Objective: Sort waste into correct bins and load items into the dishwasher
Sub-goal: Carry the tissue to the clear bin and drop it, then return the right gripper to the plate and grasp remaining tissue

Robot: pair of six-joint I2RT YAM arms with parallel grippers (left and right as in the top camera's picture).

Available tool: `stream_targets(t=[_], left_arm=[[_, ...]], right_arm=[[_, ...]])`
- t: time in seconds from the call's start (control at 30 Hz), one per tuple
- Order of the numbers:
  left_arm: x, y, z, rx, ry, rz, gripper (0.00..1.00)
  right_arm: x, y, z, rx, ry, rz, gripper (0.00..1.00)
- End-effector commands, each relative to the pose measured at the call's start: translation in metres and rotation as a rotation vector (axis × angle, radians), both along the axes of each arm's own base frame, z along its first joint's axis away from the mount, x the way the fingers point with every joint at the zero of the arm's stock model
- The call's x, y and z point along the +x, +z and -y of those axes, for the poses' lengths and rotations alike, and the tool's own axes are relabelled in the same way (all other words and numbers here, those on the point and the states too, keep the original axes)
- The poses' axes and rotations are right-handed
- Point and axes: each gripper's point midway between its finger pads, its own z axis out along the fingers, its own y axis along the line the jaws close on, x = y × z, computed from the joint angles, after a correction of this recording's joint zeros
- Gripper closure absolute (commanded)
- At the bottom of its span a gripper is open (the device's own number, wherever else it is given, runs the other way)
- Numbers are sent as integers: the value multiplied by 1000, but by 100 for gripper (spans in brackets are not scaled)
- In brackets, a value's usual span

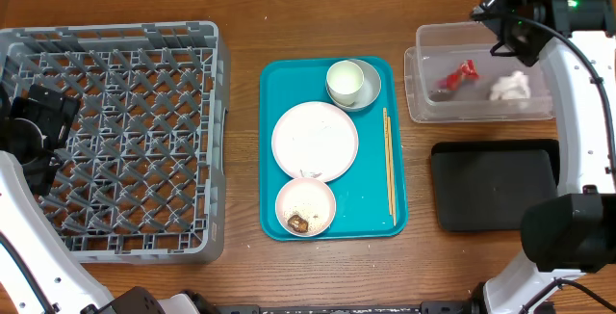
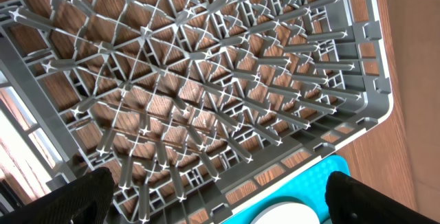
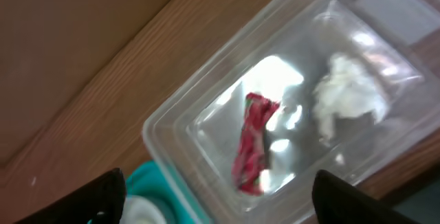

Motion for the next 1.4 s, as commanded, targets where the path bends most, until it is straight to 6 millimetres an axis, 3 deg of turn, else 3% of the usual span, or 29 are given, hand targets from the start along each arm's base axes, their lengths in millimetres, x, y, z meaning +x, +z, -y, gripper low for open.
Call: stream_targets(t=[0.0,0.07,0.17,0.27,0.37,0.53,0.67,0.83,1.03,1.23,1.37], left_arm=[[3,7,-1,1,9,22,0],[3,7,-1,2,8,22,0],[3,7,-1,1,9,22,0],[3,7,-1,1,9,22,0],[3,7,-1,1,9,22,0],[3,7,-1,1,9,22,0],[3,7,-1,2,8,22,1],[3,7,-1,2,8,22,0],[3,7,-1,2,8,22,0],[3,7,-1,1,9,22,0],[3,7,-1,1,9,22,0]], right_arm=[[0,12,-48,136,298,32,12],[-11,19,-94,264,529,53,12],[-32,27,-146,357,770,63,11],[-49,13,-176,292,834,-12,10],[-64,-14,-199,165,828,-112,0],[-87,-75,-237,69,725,-223,0],[-101,-122,-268,35,783,-207,0],[-112,-156,-290,40,834,-169,1],[-127,-189,-298,91,778,-168,2],[-125,-195,-300,88,772,-151,19],[-127,-215,-298,77,720,-192,24]])
